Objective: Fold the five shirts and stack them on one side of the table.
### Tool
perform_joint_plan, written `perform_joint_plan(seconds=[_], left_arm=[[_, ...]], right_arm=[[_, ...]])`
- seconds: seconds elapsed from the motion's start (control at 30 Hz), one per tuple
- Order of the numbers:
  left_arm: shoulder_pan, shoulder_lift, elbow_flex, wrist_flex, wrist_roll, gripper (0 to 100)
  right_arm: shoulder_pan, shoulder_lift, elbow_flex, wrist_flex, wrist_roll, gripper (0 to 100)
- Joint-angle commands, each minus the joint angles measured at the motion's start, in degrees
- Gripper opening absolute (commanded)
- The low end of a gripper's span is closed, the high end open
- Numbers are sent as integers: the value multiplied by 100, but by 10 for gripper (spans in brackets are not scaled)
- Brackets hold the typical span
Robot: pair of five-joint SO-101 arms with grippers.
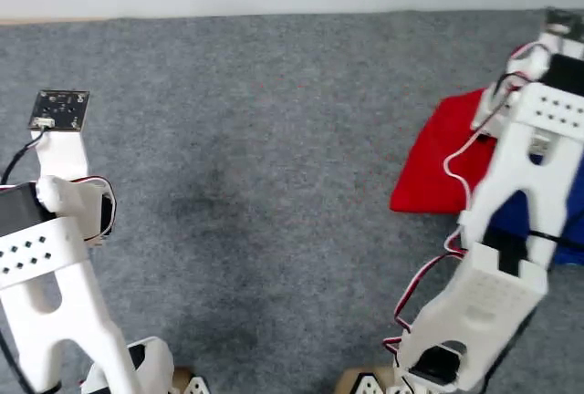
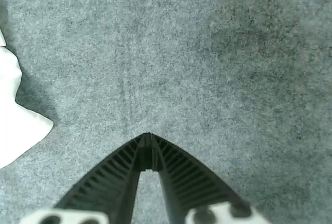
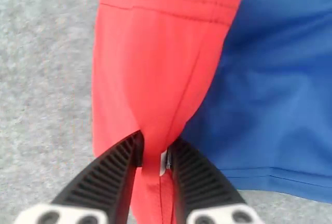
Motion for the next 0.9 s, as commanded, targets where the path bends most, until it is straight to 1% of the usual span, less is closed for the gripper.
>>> perform_joint_plan(seconds=[0.0,0.27,0.47,0.53,0.77,0.87], left_arm=[[35,-176,-4,44,9,2],[35,-185,171,123,9,2],[35,-185,171,123,9,2],[35,-185,171,123,9,2],[35,-185,171,158,9,2],[35,-185,171,158,9,2]], right_arm=[[400,-453,-53,189,211,9],[1174,-470,-97,31,633,9],[1710,-409,-782,84,941,9],[1807,-409,-800,84,1064,9],[2158,-400,-809,48,1099,9],[2114,-418,-809,189,1099,9]])
